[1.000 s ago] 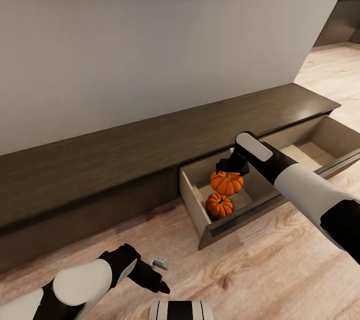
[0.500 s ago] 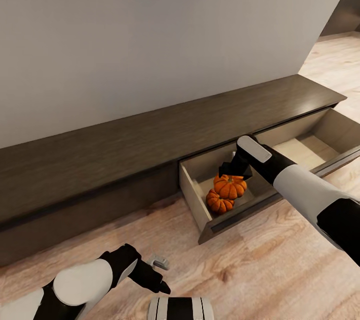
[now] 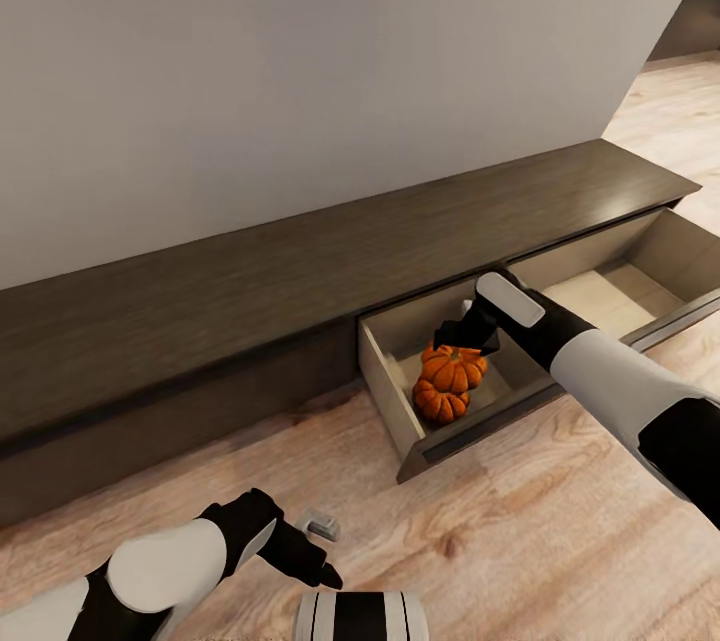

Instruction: Place each of the two pumpkins and all three candles from the living room inside a cabinet in the living room (use any cabinet), then make sure every cabinet is closed, and position the cauldron so it is next to a table in the living room.

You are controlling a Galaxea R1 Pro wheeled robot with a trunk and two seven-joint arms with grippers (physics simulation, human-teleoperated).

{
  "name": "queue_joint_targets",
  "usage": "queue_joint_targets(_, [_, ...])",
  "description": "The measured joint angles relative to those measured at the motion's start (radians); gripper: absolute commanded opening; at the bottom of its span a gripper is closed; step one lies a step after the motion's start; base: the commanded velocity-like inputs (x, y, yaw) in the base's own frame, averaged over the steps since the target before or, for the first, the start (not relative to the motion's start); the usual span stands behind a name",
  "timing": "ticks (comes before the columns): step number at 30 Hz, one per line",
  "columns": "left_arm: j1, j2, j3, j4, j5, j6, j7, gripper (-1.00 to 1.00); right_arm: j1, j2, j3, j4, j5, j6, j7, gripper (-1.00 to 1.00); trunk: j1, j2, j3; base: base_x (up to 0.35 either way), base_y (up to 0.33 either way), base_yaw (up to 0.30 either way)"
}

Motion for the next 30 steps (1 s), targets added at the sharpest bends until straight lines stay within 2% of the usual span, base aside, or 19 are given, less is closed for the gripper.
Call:
queue_joint_targets(4, [0.0,0.0,0.0,0.001,0.0,-0.002,0.0,1.0,0.0,0.001,0.001,0.006,0.054,-0.007,0.047,-1.0,0.0,0.0,0.0,0.0,0.0,0.0])
queue_joint_targets(6, [0.0,0.001,0.0,0.001,0.0,-0.003,0.0,1.0,0.0,0.003,0.001,0.008,0.065,-0.008,0.055,-1.0,0.0,0.0,0.0,0.0,0.0,0.0])
queue_joint_targets(7, [0.0,0.001,0.0,0.001,0.0,-0.004,0.0,1.0,0.0,0.003,0.001,0.009,0.071,-0.008,0.058,1.0,0.0,0.0,0.0,0.0,0.0,0.0])
queue_joint_targets(26, [0.0,0.002,0.001,0.003,0.001,-0.013,0.001,1.0,0.0,-0.001,0.0,0.01,0.077,-0.003,0.06,1.0,0.0,0.0,0.0,0.0,0.0,0.0])
queue_joint_targets(30, [0.0,0.002,0.001,0.003,0.002,-0.013,0.001,1.0,0.0,0.002,-0.004,0.012,0.068,0.039,0.058,1.0,-0.002,0.001,0.015,0.0,0.0,0.0])
